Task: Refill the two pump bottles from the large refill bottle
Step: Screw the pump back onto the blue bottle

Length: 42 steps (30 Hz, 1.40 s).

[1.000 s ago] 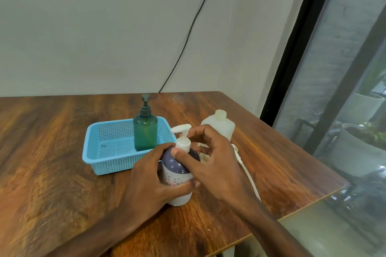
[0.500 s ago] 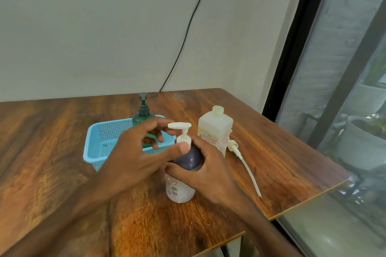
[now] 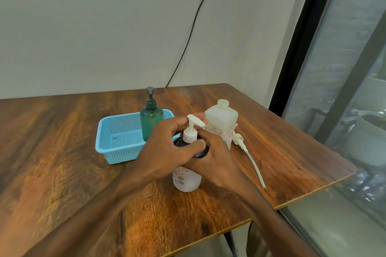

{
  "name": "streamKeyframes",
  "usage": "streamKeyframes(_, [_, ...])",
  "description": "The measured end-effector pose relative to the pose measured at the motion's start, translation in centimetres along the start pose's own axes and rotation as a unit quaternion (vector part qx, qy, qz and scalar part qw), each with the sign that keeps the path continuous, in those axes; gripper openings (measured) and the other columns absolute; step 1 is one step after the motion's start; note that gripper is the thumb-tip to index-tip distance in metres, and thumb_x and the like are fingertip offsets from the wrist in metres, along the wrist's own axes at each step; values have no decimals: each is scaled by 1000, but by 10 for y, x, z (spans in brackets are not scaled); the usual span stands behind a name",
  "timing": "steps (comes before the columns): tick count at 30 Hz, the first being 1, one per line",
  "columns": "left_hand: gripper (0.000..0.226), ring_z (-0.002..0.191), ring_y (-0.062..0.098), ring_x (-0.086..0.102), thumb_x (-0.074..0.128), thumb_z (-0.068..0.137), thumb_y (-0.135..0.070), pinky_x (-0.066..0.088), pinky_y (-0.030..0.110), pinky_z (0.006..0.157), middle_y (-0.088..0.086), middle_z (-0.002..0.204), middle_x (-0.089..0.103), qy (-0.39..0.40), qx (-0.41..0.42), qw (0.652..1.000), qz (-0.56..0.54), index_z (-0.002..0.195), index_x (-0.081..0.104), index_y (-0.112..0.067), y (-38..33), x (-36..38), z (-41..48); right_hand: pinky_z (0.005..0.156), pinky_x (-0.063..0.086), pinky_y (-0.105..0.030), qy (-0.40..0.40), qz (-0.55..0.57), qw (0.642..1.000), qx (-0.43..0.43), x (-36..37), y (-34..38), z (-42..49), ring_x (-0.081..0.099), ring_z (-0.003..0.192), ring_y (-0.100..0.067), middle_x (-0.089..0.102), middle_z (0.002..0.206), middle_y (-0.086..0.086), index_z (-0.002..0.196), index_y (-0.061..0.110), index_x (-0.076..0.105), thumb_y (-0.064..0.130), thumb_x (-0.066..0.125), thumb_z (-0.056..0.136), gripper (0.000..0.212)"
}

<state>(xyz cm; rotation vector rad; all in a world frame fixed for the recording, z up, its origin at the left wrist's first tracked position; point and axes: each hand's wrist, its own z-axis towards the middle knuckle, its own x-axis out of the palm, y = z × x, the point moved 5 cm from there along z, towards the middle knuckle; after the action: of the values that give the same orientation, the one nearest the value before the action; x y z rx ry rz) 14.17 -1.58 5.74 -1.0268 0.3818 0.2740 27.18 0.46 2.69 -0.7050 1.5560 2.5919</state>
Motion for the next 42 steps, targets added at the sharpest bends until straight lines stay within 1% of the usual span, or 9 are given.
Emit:
streamKeyframes(3, [62,122,-6,62,83,84,-42,53,32,107,-22,132,68,-13,-19,1000,5,141,59,-30,1,10,8,88,60,-31,9,10,1000,-3,1,0,-1,71,105,-5,75,111,12,122,22,68,20,84,81,44])
streamKeyframes(6, [51,118,-2,66,82,87,-37,55,37,105,-17,126,72,-28,-28,999,-13,134,63,-30,4,13,13,90,58,-26,8,16,1000,-2,1,-1,-1,70,107,-2,74,113,15,124,23,67,17,86,78,50])
streamKeyframes(10, [53,108,1,70,89,72,-49,60,33,95,-19,113,75,-75,-38,996,2,120,70,-37,12,-7,7,91,60,-41,13,36,999,5,3,-4,-1,72,105,-9,75,113,9,119,24,70,22,86,76,46])
streamKeyframes(14, [68,103,5,70,92,57,-62,59,27,85,-20,110,73,-102,-39,994,18,116,69,-36,18,-31,-5,84,62,-42,9,41,999,11,3,-5,-2,72,100,-11,75,108,8,116,25,68,37,87,75,46])
streamKeyframes(18, [61,99,11,70,93,61,-51,61,25,79,-14,108,73,-107,-29,994,22,115,70,-32,19,-42,-11,85,61,-45,13,44,999,12,6,-6,-2,70,104,-15,73,112,6,120,28,67,44,87,76,52])
streamKeyframes(22, [37,97,4,70,88,69,-52,59,20,78,-22,101,74,-87,-15,995,45,101,74,-40,7,-30,-17,87,61,-42,9,36,999,6,4,-8,-3,70,104,-11,73,114,8,126,29,65,39,86,76,55])
streamKeyframes(29, [41,85,-8,69,81,67,-62,52,7,68,-28,87,71,-179,-17,978,103,97,74,-35,-9,-10,-14,87,60,-30,-10,59,998,0,2,-12,-4,70,103,-5,74,112,10,120,23,68,22,89,74,51])
streamKeyframes(38, [15,78,22,72,82,86,-39,58,47,71,-3,88,78,37,31,996,82,100,81,-34,-6,-25,7,92,60,-43,11,93,995,-25,1,-6,1,71,106,-14,75,113,4,121,19,69,20,89,78,47])
streamKeyframes(42, [16,85,15,72,80,85,-29,59,33,77,-6,93,78,98,55,992,65,100,80,-26,-8,-28,18,92,60,-42,16,80,997,-18,0,-7,3,70,107,-13,74,114,6,121,22,70,26,90,77,49])
